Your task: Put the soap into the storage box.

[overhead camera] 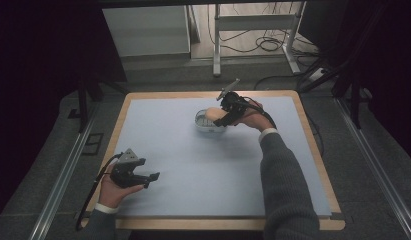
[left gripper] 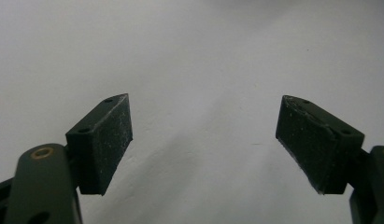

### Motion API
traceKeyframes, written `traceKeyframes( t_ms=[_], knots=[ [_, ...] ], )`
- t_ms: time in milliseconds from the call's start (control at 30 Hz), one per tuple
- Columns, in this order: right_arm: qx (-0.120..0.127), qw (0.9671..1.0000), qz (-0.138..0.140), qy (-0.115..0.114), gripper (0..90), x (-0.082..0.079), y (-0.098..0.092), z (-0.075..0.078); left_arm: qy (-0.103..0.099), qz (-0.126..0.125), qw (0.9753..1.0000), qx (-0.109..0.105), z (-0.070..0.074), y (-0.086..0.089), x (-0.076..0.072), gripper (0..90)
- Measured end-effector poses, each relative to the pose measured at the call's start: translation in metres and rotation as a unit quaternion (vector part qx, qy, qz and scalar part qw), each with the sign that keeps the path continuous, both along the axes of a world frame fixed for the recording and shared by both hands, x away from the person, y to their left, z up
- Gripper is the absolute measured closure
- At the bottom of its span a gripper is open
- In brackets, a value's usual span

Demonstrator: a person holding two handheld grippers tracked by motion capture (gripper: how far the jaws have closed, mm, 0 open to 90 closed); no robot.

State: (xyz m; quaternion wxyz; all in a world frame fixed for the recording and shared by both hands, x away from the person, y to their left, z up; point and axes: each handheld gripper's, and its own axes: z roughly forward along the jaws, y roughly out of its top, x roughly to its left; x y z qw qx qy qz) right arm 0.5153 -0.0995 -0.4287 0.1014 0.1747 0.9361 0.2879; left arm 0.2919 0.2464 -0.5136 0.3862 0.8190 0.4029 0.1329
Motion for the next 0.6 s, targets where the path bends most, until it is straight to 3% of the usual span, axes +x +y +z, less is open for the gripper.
traceKeyframes(
  t_ms=[600],
  knots=[
    [-0.022,0.9997,0.01,0.006,31.4,0.015,0.018,-0.019,0.002,0.003,1.0,-0.004,-0.001,0.004,0.001,19.1]
  ],
)
